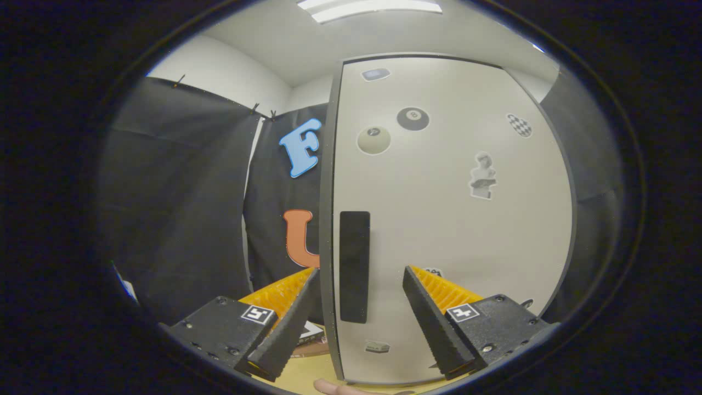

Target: Open the shoe cabinet door, grab the shoes and put them into the shoe cabinet, then close the shoe cabinet door.

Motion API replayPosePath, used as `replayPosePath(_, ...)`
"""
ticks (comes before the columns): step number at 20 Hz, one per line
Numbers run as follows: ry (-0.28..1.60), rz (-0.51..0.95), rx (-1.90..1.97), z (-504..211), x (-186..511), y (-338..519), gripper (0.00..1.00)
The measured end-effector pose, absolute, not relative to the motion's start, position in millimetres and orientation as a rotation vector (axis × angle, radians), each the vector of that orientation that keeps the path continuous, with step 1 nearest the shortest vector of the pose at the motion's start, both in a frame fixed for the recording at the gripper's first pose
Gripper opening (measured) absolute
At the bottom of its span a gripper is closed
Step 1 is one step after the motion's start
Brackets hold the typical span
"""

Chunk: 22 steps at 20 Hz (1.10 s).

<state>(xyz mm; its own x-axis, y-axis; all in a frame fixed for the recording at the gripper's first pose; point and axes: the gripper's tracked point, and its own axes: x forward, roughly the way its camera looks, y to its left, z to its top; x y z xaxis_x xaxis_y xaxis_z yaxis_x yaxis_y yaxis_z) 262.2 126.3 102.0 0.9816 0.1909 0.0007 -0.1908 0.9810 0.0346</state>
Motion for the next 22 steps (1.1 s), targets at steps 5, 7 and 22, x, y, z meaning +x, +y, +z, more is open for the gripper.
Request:
replayPosePath(5,0.050,0.123,0.048,101,283,132,0.98)
replayPosePath(7,0.081,0.107,0.023,94,284,135,0.86)
replayPosePath(22,0.176,0.202,0.035,77,269,141,0.29)
